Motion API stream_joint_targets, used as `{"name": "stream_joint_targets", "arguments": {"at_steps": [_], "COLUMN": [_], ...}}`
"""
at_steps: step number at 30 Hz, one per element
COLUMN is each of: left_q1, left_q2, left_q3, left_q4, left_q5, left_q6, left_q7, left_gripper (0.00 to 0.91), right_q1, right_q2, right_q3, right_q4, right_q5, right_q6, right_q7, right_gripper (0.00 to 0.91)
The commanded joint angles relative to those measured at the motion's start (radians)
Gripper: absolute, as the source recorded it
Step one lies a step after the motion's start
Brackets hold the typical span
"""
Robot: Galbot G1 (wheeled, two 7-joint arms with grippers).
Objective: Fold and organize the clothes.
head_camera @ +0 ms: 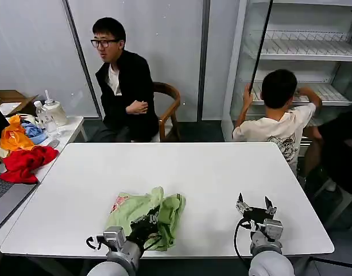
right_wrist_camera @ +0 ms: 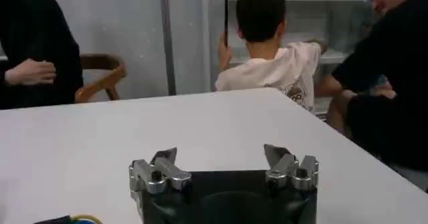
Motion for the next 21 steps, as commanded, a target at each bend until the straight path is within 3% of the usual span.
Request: {"name": "stream_joint_targets", "arguments": {"at_steps": [1,14,21], "left_q1": [0.006,-0.027,-0.001], "left_q2": [-0.008,-0.002,0.130], "left_q3": [0.005,-0.041,-0.182], "left_q4": [0.008,-0.036,-0.068], "left_q5": [-0.007,-0.027,0.075], "left_q6": [-0.053,-0.150,-0.146], "left_q7": [0.040,0.064,0.064], "left_gripper": [0.907,0.907,0.907], "right_q1": [0.000,-0.008,-0.001], "right_q2": [0.001,0.001,0.001], "right_q3": [-0.001,-0.003,-0.008], "right_q4": [-0.001,0.000,-0.002], "right_q5": [-0.001,-0.002,-0.002], "right_q6": [0.000,0.003,0.003], "right_q7": [0.000,-0.001,-0.002], "right_gripper": [0.907,0.907,0.907]}}
